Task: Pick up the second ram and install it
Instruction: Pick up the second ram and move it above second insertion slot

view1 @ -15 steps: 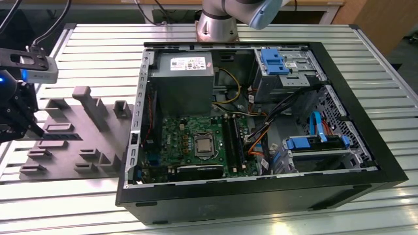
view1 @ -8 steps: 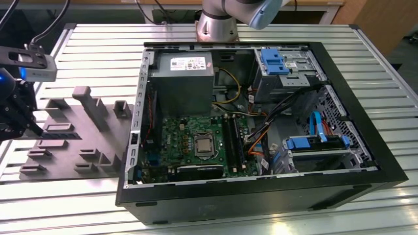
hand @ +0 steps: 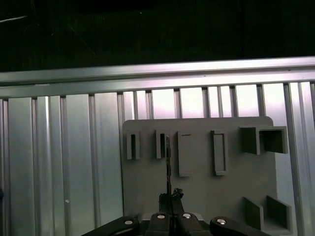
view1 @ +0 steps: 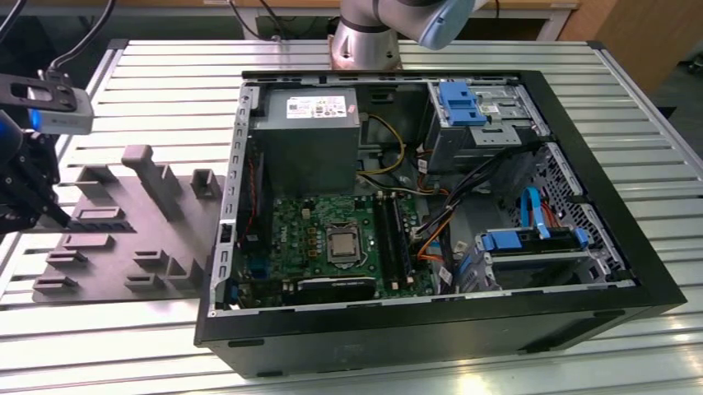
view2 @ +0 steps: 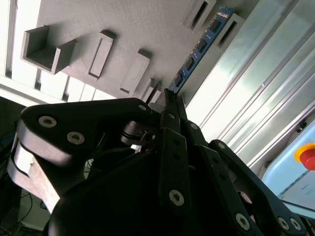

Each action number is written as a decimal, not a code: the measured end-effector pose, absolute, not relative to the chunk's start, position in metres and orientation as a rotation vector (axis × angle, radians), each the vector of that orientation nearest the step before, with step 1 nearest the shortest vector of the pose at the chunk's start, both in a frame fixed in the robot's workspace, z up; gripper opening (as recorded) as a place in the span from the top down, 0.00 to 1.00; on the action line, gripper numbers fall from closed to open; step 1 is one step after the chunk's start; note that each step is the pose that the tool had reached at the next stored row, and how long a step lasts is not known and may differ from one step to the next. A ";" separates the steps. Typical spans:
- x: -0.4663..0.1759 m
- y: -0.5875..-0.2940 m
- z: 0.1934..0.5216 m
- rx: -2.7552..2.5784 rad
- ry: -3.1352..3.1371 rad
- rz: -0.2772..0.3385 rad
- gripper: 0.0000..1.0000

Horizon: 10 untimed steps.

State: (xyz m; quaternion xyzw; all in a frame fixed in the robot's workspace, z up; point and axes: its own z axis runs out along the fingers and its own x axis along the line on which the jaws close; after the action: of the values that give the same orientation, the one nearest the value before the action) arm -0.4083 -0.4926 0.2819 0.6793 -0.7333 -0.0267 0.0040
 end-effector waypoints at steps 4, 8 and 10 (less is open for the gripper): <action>-0.408 -0.493 0.284 2.129 -2.298 -0.084 0.88; -0.408 -0.493 0.286 2.129 -2.298 -0.084 0.88; -0.408 -0.492 0.287 2.129 -2.298 -0.084 0.88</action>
State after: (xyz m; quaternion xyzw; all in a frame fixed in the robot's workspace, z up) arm -0.4083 -0.4925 0.2866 0.6793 -0.7333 -0.0267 0.0040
